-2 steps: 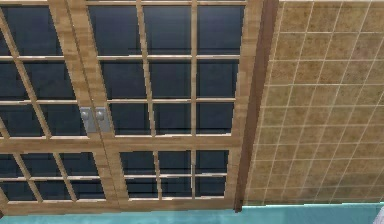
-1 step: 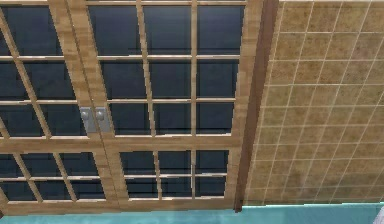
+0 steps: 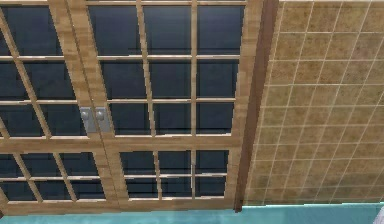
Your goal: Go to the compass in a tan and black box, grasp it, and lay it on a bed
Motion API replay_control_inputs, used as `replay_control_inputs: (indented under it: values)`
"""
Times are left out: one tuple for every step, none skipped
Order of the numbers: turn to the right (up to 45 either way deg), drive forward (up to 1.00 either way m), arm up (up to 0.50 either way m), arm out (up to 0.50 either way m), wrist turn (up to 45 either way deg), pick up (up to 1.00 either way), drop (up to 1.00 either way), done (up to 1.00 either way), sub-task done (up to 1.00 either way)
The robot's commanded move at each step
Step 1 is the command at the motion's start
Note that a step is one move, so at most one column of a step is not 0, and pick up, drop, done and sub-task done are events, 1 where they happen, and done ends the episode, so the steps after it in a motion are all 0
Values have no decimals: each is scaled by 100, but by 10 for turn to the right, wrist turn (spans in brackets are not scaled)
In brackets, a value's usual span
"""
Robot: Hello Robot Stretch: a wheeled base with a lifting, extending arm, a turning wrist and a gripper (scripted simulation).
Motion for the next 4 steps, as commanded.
replay_control_inputs:
  values:
    - [0,0,0,-24,0,0,0,0,0]
    - [-450,0,0,0,0,0,0,0,0]
    - [-450,0,0,0,0,0,0,0,0]
    - [-450,0,0,0,0,0,0,0,0]
